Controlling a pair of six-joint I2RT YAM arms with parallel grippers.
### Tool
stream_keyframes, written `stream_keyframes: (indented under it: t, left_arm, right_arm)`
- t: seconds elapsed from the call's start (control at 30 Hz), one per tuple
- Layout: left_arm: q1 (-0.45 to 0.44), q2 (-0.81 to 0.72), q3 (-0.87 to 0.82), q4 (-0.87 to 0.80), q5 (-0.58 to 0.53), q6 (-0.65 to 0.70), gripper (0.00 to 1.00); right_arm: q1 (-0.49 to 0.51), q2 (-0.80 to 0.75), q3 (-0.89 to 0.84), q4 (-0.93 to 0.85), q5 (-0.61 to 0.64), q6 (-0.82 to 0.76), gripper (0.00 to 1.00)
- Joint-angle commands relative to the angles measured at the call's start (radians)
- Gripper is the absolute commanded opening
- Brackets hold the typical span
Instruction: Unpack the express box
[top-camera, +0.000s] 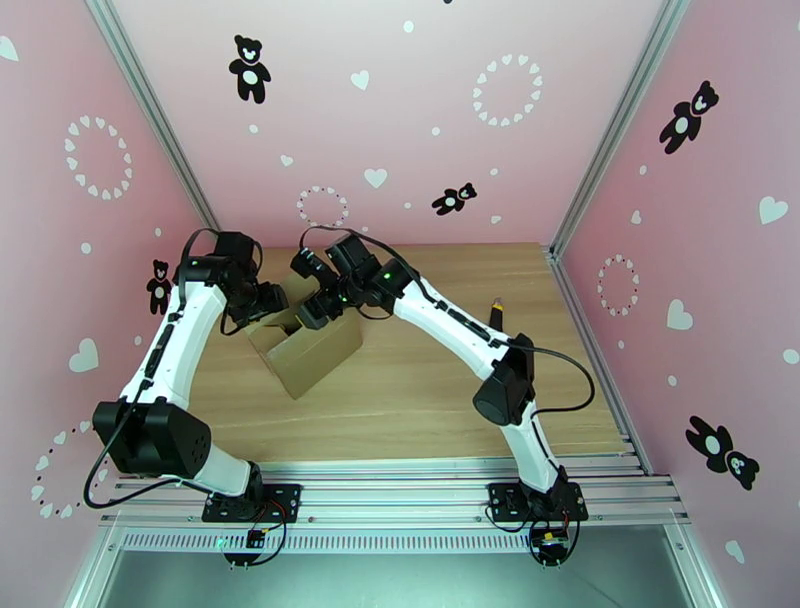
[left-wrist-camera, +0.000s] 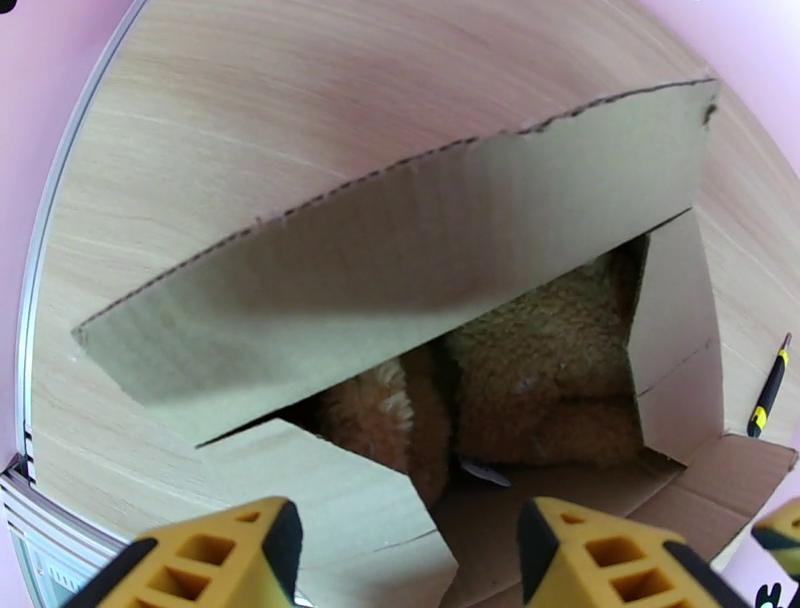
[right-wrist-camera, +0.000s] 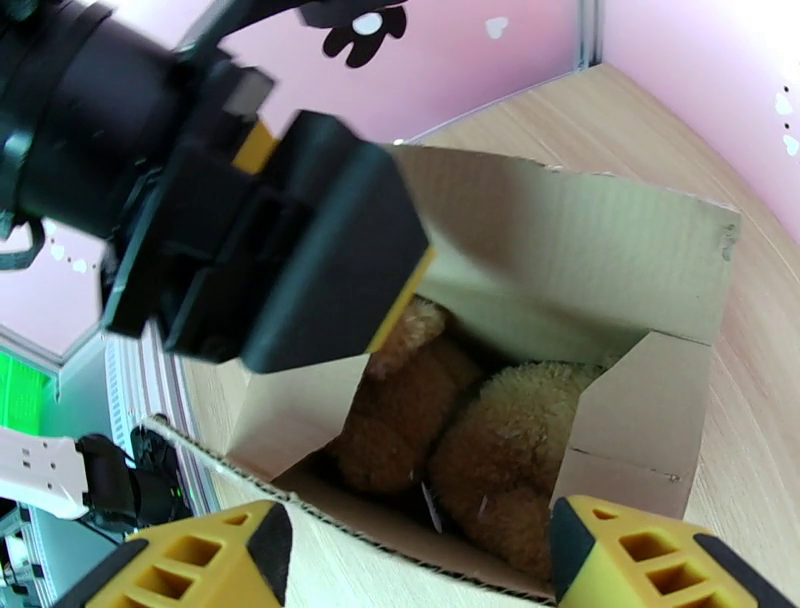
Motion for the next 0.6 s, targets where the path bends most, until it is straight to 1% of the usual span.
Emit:
stream_keyframes:
  t: [0.0,0.4,0.57]
  left_arm:
    - [0.006,0.005,-0.015,0.028,0.001,-0.004,0.63]
    - [0.007,0.019,-0.032,0.048,0.005,-0.01,0.63]
    - [0.006,0.028,-0.036,0.052,0.002,-0.006,0.63]
  right_arm:
    - [0.011,0.019,0.03,-0.072,-0.005,-0.044,0.72]
    - [0.017,0.025,0.018,-0.15,-0.004,-0.092,0.71]
    - [0.025,-0.01,-0.039,-0.141,0.028,-0.103,0.7]
